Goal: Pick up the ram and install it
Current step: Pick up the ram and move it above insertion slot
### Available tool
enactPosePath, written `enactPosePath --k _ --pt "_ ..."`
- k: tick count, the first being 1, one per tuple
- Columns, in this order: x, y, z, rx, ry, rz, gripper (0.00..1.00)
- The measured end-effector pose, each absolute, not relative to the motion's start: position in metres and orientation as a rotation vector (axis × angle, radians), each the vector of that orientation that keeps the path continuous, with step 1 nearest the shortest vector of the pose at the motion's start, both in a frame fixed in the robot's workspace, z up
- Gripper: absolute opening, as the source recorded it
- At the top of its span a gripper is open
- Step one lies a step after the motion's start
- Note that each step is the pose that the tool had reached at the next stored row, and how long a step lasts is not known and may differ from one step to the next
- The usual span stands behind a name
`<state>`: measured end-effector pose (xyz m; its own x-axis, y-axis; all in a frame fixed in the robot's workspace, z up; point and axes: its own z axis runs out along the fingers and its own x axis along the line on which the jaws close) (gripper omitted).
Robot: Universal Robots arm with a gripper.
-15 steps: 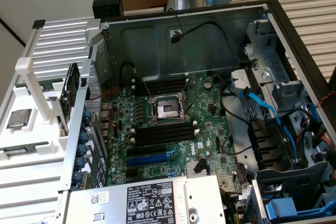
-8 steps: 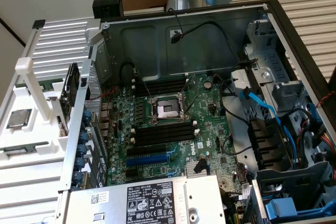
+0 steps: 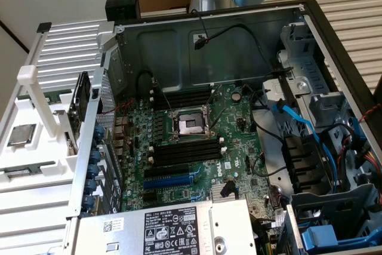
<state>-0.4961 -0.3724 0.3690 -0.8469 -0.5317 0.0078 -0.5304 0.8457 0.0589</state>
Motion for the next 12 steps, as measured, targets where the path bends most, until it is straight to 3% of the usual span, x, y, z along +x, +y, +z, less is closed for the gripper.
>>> enactPosePath --k 12 --pt "-0.4961 -0.3724 0.3689 1.181 -2.878 -0.080 0.10"
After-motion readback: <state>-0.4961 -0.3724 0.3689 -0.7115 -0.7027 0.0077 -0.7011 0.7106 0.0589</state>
